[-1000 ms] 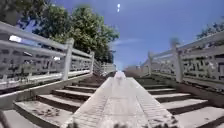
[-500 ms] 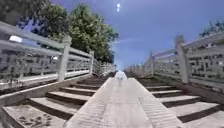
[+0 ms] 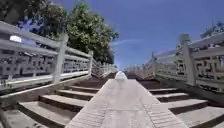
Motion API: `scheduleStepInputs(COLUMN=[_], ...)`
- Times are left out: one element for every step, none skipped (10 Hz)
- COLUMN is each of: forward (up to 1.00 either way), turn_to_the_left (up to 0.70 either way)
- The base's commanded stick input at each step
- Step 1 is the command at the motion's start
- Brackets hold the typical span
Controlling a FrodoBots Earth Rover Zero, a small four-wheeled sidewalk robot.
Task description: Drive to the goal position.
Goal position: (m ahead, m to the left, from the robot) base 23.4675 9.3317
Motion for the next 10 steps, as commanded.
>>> scheduleStepInputs(forward=[0.45,0.45,0.45,0.45,0.45,0.45,0.45,0.45,0.45,0.45], turn_to_the_left=[0.0,0.0,0.0,0.0,0.0,0.0,0.0,0.0,0.0,0.0])
